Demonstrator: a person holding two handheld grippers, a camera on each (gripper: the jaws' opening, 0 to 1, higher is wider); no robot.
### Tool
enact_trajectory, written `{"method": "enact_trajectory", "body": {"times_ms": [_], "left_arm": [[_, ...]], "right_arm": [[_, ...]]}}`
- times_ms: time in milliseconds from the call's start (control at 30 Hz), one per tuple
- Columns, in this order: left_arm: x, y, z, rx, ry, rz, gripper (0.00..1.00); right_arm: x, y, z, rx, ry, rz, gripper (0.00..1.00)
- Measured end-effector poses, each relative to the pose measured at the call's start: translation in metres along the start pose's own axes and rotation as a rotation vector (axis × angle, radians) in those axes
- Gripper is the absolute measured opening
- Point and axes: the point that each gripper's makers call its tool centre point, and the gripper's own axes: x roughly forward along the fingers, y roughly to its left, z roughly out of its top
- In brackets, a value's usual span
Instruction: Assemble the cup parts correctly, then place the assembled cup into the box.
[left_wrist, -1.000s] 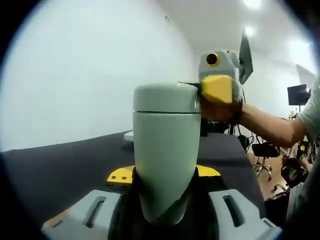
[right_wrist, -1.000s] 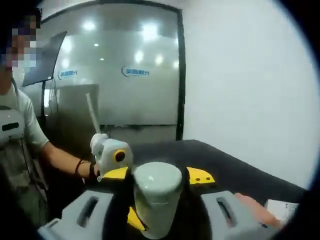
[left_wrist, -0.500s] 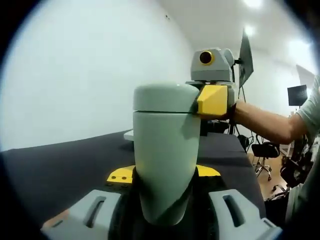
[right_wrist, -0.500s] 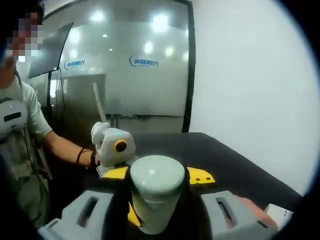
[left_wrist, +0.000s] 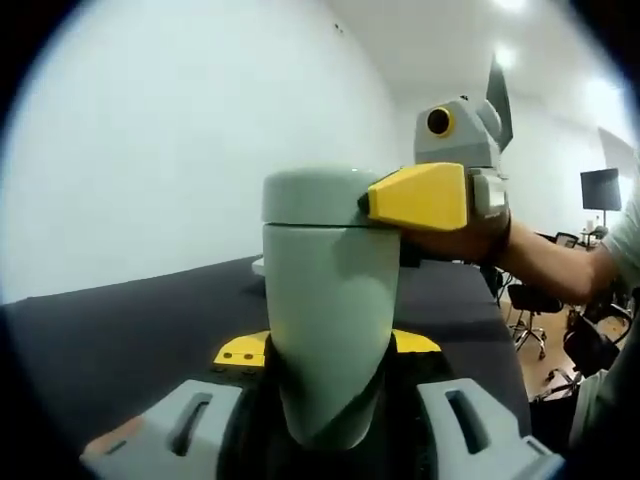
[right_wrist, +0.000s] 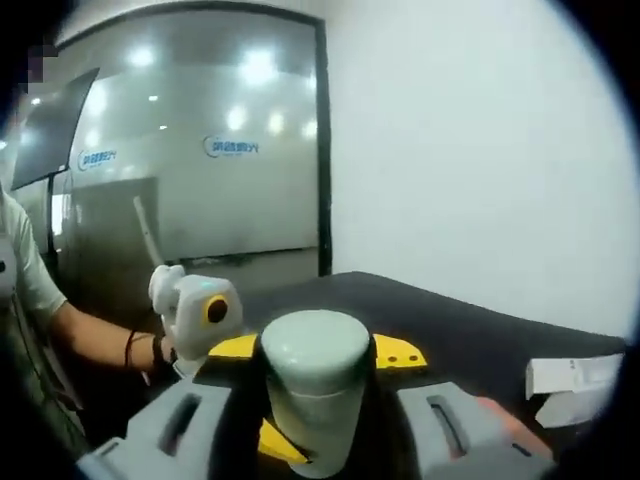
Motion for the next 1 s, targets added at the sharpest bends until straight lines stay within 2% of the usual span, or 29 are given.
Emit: {"method": "enact_trajectory", "body": {"times_ms": [167, 333, 433, 500, 600, 633, 667, 733, 800, 833, 933, 1000], "left_arm": [[-0.001, 0.0, 0.0, 0.01, 0.004, 0.009, 0.38], [-0.001, -0.001, 0.0, -0.002, -0.039, -0.016, 0.39], [-0.002, -0.003, 0.001, 0.008, -0.047, -0.028, 0.4], [-0.003, -0.002, -0.006, -0.004, -0.013, -0.039, 0.42], [-0.01, 0.0, -0.013, -0.005, 0.006, -0.061, 0.46], [-0.014, 0.0, -0.011, -0.024, -0.007, -0.074, 0.47], [-0.021, -0.003, -0.002, -0.09, -0.062, -0.106, 0.48], [-0.033, 0.001, 0.007, -0.135, -0.117, -0.139, 0.48], [-0.041, 0.012, 0.013, -0.154, -0.171, -0.131, 0.48], [-0.043, 0.016, 0.013, -0.157, -0.179, -0.121, 0.48], [-0.047, 0.043, -0.001, -0.15, -0.168, -0.026, 0.45], [-0.048, 0.052, -0.013, -0.193, -0.166, 0.003, 0.39]], "right_arm": [[0.0, 0.001, 0.001, -0.014, 0.011, -0.062, 0.36], [-0.004, 0.0, 0.0, -0.022, -0.061, -0.039, 0.39], [-0.01, -0.003, -0.002, -0.005, -0.044, -0.006, 0.47], [-0.019, -0.011, 0.0, -0.035, -0.034, -0.004, 0.53], [-0.038, -0.022, 0.006, -0.102, -0.007, 0.024, 0.53], [-0.046, -0.027, 0.006, -0.129, 0.016, 0.031, 0.53], [-0.05, -0.029, 0.007, -0.147, 0.027, 0.04, 0.52], [-0.064, -0.045, 0.002, -0.209, 0.105, 0.046, 0.52], [-0.076, -0.067, -0.004, -0.302, 0.203, 0.043, 0.55], [-0.082, -0.09, -0.007, -0.358, 0.271, 0.0, 0.58], [-0.094, -0.14, -0.019, -0.464, 0.472, -0.08, 0.61], [-0.1, -0.181, -0.031, -0.641, 0.657, -0.121, 0.61]]}}
